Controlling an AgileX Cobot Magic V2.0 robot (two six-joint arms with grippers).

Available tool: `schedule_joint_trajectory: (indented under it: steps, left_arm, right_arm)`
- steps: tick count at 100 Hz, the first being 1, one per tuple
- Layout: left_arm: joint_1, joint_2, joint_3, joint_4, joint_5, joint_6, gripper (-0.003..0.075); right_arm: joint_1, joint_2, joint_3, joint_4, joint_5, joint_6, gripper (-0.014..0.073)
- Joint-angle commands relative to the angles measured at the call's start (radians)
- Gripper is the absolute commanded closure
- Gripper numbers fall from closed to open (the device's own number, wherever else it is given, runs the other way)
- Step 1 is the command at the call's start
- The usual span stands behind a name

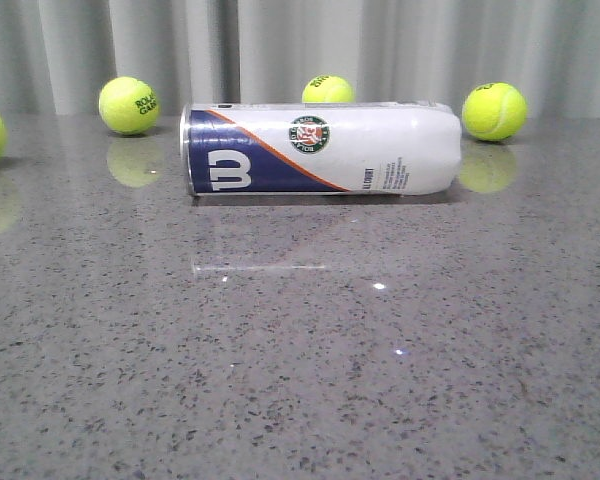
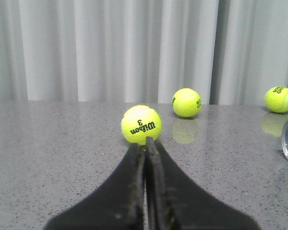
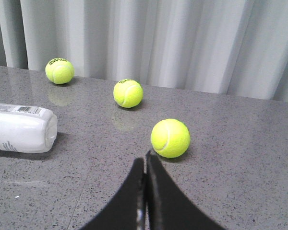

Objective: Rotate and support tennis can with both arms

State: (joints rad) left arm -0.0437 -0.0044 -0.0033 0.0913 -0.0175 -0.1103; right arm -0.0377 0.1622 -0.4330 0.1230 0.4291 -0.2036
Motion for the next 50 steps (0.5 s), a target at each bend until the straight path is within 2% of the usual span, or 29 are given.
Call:
schedule_joint_trajectory:
  steps: [1, 18, 33, 50]
  left_arm:
    - [0.002, -0.038, 0.046, -0.007, -0.112, -0.009, 0.0741]
    - [0.002, -0.038, -0.024, -0.125, -0.078, -0.009, 0.0741]
    - [0.002, 0.019, -0.191, -0.176, 0.132, -0.009, 0.0741]
    - [0.002, 0.189, -0.441, -0.176, 0.355, -0.009, 0.0741]
  right_arm:
    - [-0.006, 0.011, -0.024, 0.007, -0.082, 0.001, 0.0662]
    - [-0.006, 0.011, -0.024, 0.007, -0.082, 0.001, 0.0662]
    - [-0.006, 0.011, -0.024, 0.007, -0.082, 0.001, 0.0662]
    - [-0.006, 0.011, -0.024, 0.007, -0.082, 0.001, 0.0662]
